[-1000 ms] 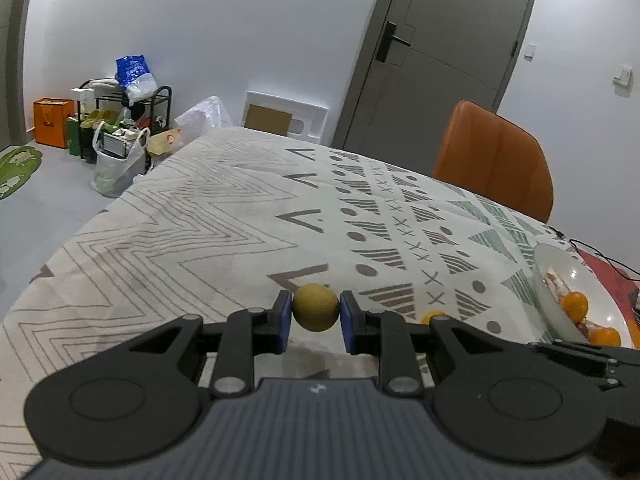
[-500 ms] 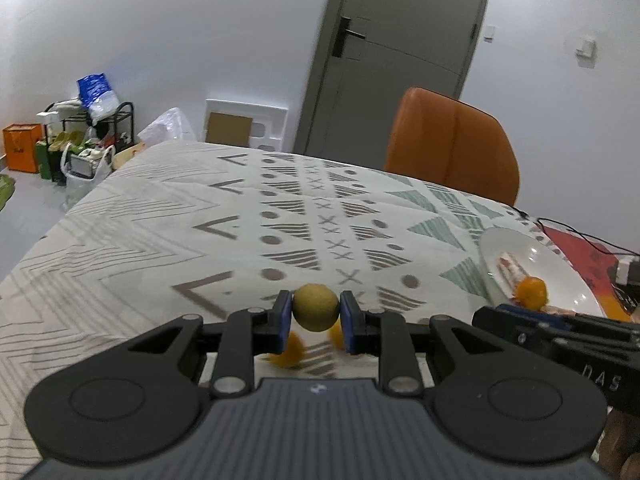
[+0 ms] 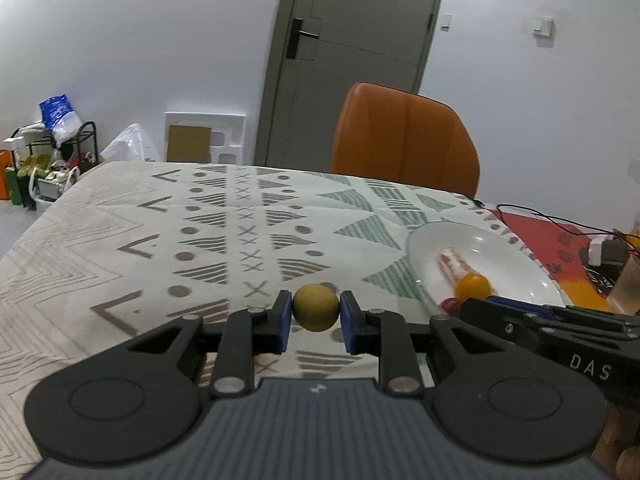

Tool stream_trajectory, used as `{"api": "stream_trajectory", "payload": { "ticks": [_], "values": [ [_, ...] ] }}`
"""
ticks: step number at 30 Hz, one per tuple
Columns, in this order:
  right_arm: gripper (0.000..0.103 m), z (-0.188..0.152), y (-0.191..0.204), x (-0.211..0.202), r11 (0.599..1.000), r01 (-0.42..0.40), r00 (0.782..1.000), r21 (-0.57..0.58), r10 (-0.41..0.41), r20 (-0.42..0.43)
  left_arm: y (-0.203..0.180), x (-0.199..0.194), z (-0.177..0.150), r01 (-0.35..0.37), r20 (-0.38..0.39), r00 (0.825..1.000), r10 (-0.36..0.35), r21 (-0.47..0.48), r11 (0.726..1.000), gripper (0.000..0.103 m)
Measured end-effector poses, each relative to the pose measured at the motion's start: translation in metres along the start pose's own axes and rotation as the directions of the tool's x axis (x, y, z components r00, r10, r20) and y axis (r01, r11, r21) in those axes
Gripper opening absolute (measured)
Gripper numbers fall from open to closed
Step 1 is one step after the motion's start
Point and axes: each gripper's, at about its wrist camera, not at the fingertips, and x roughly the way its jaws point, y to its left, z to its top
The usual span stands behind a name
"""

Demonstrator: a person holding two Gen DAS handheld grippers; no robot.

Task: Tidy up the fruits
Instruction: 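Carry both yellow-green fruits over the white bowl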

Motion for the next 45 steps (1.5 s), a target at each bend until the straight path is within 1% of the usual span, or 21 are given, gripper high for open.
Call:
{"api": "stream_trajectory", "payload": {
  "ticks": [16,30,40,43,44,45],
  "values": [
    [0.024,0.001,-0.051,-0.025,0.994,0.083,0.995,0.065,-0.086,0.041,-0.055,0.019,0.000,0.076,-0.016,0.997,-0.076,0.068,0.995,0.024],
    [0.024,-0.003,-0.087,-0.027,0.987,0.096,0.993,0.128,-0.103,0.048,-0.082,0.040,0.003,0.074,-0.039,0.997,-0.071,0.103,0.992,0.024],
    [0.024,0.001,-0.110,-0.014,0.981,0.110,0.992,0.162,-0.118,0.040,-0.092,0.062,0.008,0.076,-0.061,0.996,-0.069,0.116,0.990,0.024],
    [0.024,0.004,-0.114,-0.011,0.979,0.117,0.991,0.167,-0.125,0.040,-0.094,0.066,0.010,0.089,-0.067,0.994,-0.081,0.119,0.989,0.024],
    [0.025,0.005,-0.115,-0.010,0.978,0.120,0.991,0.169,-0.128,0.038,-0.095,0.068,0.011,0.092,-0.072,0.994,-0.084,0.120,0.988,0.024],
    [0.030,0.006,-0.116,-0.008,0.978,0.122,0.991,0.170,-0.130,0.037,-0.095,0.068,0.012,0.092,-0.070,0.994,-0.084,0.121,0.988,0.025]
  ]
}}
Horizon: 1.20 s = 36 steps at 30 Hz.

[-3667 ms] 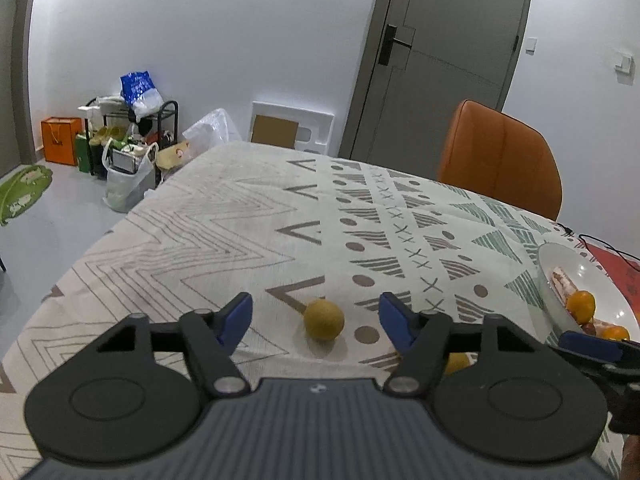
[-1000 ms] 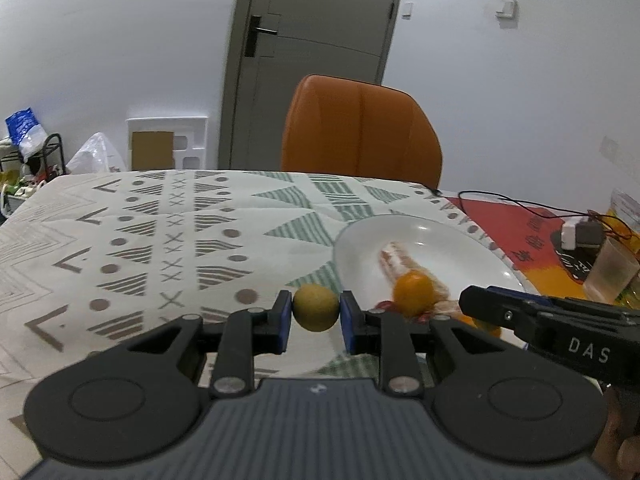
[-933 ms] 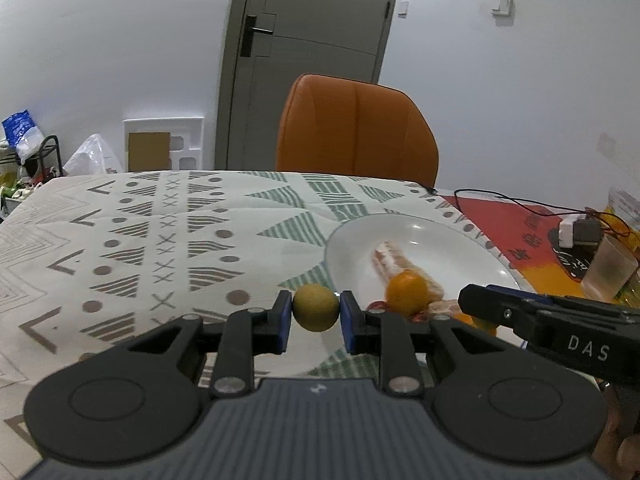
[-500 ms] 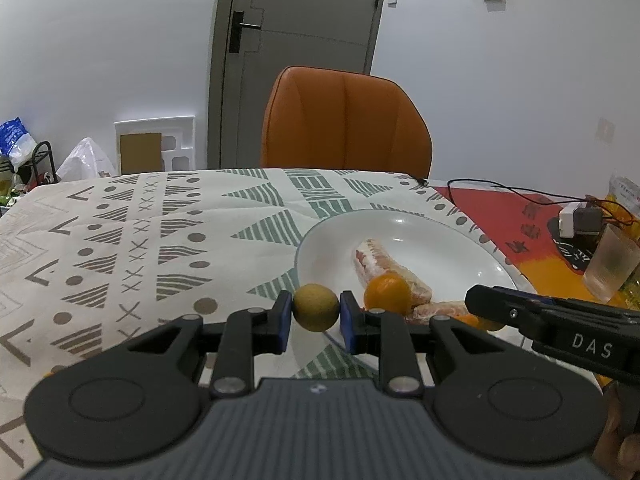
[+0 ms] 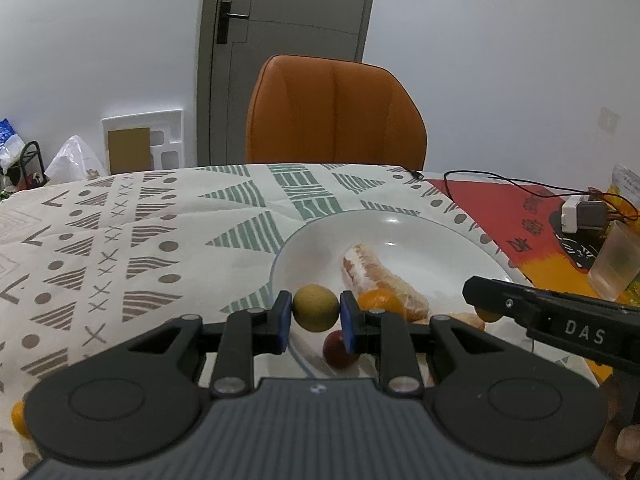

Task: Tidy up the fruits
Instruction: 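Carry both yellow-green fruits over the white bowl, then lower the yellow-green fruits into the bowl and open both tools, then move both tools back toward the small mandarins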

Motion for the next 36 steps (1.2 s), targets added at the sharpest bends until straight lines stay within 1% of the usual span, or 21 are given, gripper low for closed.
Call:
{"api": "stream_trajectory", "payload": {
  "ticks": [1,3,6,8,10,13,14,16,17,19,21,24,25,27,32,36],
  "values": [
    [0.031,0.001,0.000,0.001,1.000,0.001,1.000,0.001,-0.001,0.000,0.000,0.000,0.001,-0.004,0.004,1.000,0.004,0.004,1.000,0.028],
    [0.036,0.001,0.001,0.001,1.000,0.005,1.000,-0.007,-0.005,-0.002,0.000,0.000,0.001,-0.005,0.004,1.000,0.005,0.008,1.000,0.029],
    [0.037,0.000,0.004,0.001,1.000,-0.001,1.000,-0.014,0.001,-0.011,0.002,0.000,0.001,-0.004,-0.003,1.000,0.004,-0.001,1.000,0.034],
    [0.040,-0.001,0.004,0.000,1.000,-0.003,1.000,-0.013,0.003,-0.014,0.003,-0.003,0.000,-0.007,0.000,1.000,0.007,0.001,1.000,0.040],
    [0.043,-0.002,0.005,-0.001,1.000,-0.001,1.000,-0.014,0.001,-0.015,0.004,-0.006,-0.001,-0.015,0.007,1.000,0.015,0.006,1.000,0.051],
    [0.045,-0.002,0.008,-0.004,1.000,-0.002,1.000,-0.014,0.002,-0.013,0.005,-0.013,0.000,-0.030,0.022,0.999,0.029,0.008,1.000,0.060],
    [0.046,-0.002,0.009,-0.004,1.000,-0.004,1.000,-0.016,0.004,-0.012,0.006,-0.015,0.000,-0.032,0.026,0.999,0.032,0.007,0.999,0.062],
    [0.051,-0.002,0.012,-0.007,1.000,-0.007,1.000,-0.020,0.007,-0.009,0.009,-0.020,-0.001,-0.038,0.034,0.999,0.038,0.004,0.999,0.066],
    [0.056,-0.002,0.014,-0.008,1.000,-0.006,1.000,-0.024,0.006,-0.005,0.010,-0.023,-0.001,-0.042,0.040,0.998,0.042,0.002,0.999,0.068],
    [0.061,-0.002,0.018,-0.011,1.000,-0.003,1.000,-0.031,0.003,-0.001,0.013,-0.027,-0.001,-0.050,0.049,0.998,0.050,0.001,0.999,0.078],
    [0.075,-0.003,0.022,-0.013,0.999,0.004,1.000,-0.040,-0.004,0.000,0.015,-0.033,-0.002,-0.067,0.051,0.996,0.067,0.003,0.998,0.083],
    [0.087,-0.004,0.029,-0.017,0.998,0.034,0.999,-0.057,-0.033,0.014,0.022,-0.041,-0.004,-0.086,0.054,0.995,0.087,-0.015,0.996,0.087],
    [0.089,-0.004,0.031,-0.018,0.997,0.040,0.999,-0.061,-0.039,0.017,0.024,-0.043,-0.004,-0.090,0.053,0.994,0.091,-0.023,0.996,0.088],
    [0.096,-0.005,0.034,-0.020,0.997,0.045,0.999,-0.060,-0.044,0.022,0.029,-0.048,-0.005,-0.097,0.054,0.994,0.099,-0.035,0.995,0.089],
    [0.103,-0.007,0.041,-0.026,0.998,0.040,0.999,-0.051,-0.038,0.037,0.039,-0.063,-0.009,-0.121,0.073,0.990,0.124,-0.043,0.992,0.091],
    [0.103,-0.009,0.049,-0.029,0.998,0.033,0.999,-0.053,-0.031,0.040,0.050,-0.074,-0.012,-0.137,0.079,0.987,0.141,-0.060,0.989,0.091]
  ]
}}
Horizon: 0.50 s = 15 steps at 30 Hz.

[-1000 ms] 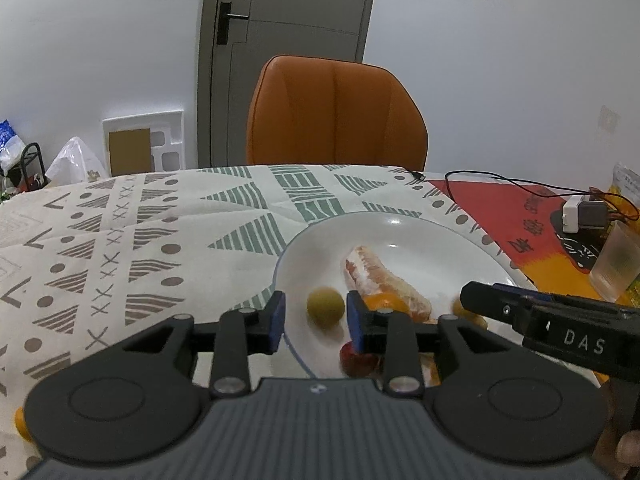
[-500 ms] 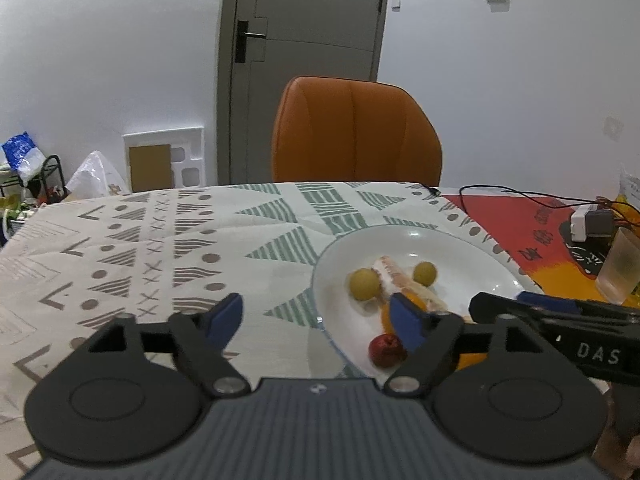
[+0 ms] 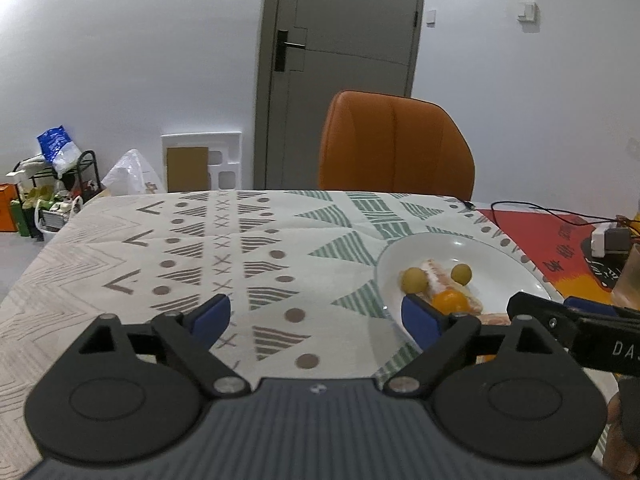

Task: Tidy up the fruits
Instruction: 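Move both tools back toward the small mandarins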

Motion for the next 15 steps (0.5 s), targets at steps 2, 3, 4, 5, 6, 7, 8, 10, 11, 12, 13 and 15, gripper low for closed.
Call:
{"api": "stream_trajectory", "payload": {
  "ticks": [2,3,4,5,6,7,8,10,11,12,13,15],
  "values": [
    [0.103,-0.001,0.005,-0.001,1.000,-0.009,1.000,-0.009,0.009,0.000,0.005,-0.004,-0.001,-0.001,0.002,1.000,0.001,-0.010,1.000,0.091],
    [0.103,-0.002,0.008,-0.002,1.000,-0.013,1.000,-0.014,0.013,-0.001,0.009,-0.006,-0.002,-0.003,0.003,1.000,0.003,-0.013,1.000,0.091],
    [0.103,-0.002,0.011,-0.002,1.000,-0.016,1.000,-0.017,0.016,-0.002,0.012,-0.008,-0.003,-0.007,0.005,1.000,0.008,-0.014,1.000,0.091],
    [0.103,-0.003,0.014,-0.002,1.000,-0.020,1.000,-0.021,0.020,-0.004,0.014,-0.009,-0.003,-0.012,0.005,1.000,0.012,-0.015,1.000,0.091],
    [0.103,-0.004,0.016,-0.002,0.999,-0.023,1.000,-0.023,0.023,-0.006,0.017,-0.011,-0.004,-0.018,0.005,1.000,0.018,-0.016,1.000,0.091],
    [0.103,-0.005,0.019,-0.002,0.999,-0.027,1.000,-0.025,0.026,-0.008,0.019,-0.012,-0.005,-0.021,0.005,1.000,0.021,-0.017,1.000,0.091],
    [0.103,-0.006,0.021,-0.001,0.999,-0.031,0.999,-0.029,0.031,-0.011,0.021,-0.014,-0.006,-0.025,0.006,1.000,0.025,-0.019,1.000,0.091],
    [0.103,-0.007,0.027,-0.001,0.999,-0.037,0.999,-0.037,0.036,-0.015,0.027,-0.016,-0.007,-0.032,0.007,0.999,0.032,-0.026,0.999,0.091],
    [0.103,-0.008,0.030,0.000,0.998,-0.039,0.999,-0.041,0.039,-0.018,0.030,-0.017,-0.008,-0.037,0.007,0.999,0.037,-0.031,0.999,0.091],
    [0.103,-0.009,0.032,0.000,0.998,-0.042,0.999,-0.043,0.041,-0.020,0.034,-0.018,-0.009,-0.042,0.006,0.999,0.042,-0.037,0.998,0.091],
    [0.103,-0.009,0.034,0.000,0.998,-0.045,0.999,-0.046,0.044,-0.022,0.037,-0.018,-0.010,-0.044,0.004,0.999,0.044,-0.043,0.998,0.091],
    [0.103,-0.010,0.040,0.002,0.997,-0.052,0.998,-0.053,0.051,-0.027,0.043,-0.019,-0.011,-0.038,0.002,0.999,0.039,-0.059,0.998,0.091]
  ]
}}
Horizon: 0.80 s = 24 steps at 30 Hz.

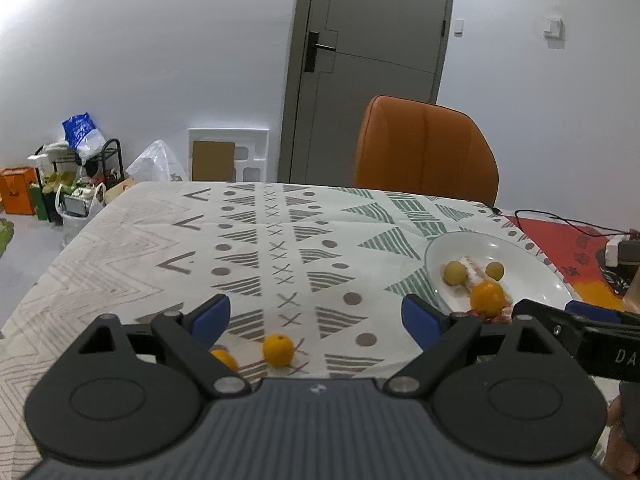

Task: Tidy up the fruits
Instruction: 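Move both tools back toward the small mandarins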

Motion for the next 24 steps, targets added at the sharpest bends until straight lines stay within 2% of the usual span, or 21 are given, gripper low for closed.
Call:
{"api": "stream_trajectory", "payload": {
  "ticks": [8,18,24],
  "values": [
    [0.103,-0.006,0.021,0.010,0.999,-0.037,0.999,-0.026,0.036,-0.022,0.025,-0.002,-0.009,-0.009,-0.013,1.000,0.008,-0.046,0.999,0.091],
    [0.103,-0.013,0.048,0.024,0.995,-0.079,0.996,-0.064,0.076,-0.052,0.052,0.003,-0.020,-0.094,-0.038,0.995,0.091,-0.078,0.992,0.091],
    [0.103,-0.015,0.062,0.032,0.991,-0.104,0.993,-0.086,0.098,-0.068,0.063,0.007,-0.025,-0.106,-0.050,0.994,0.102,-0.093,0.990,0.091]
  ]
}}
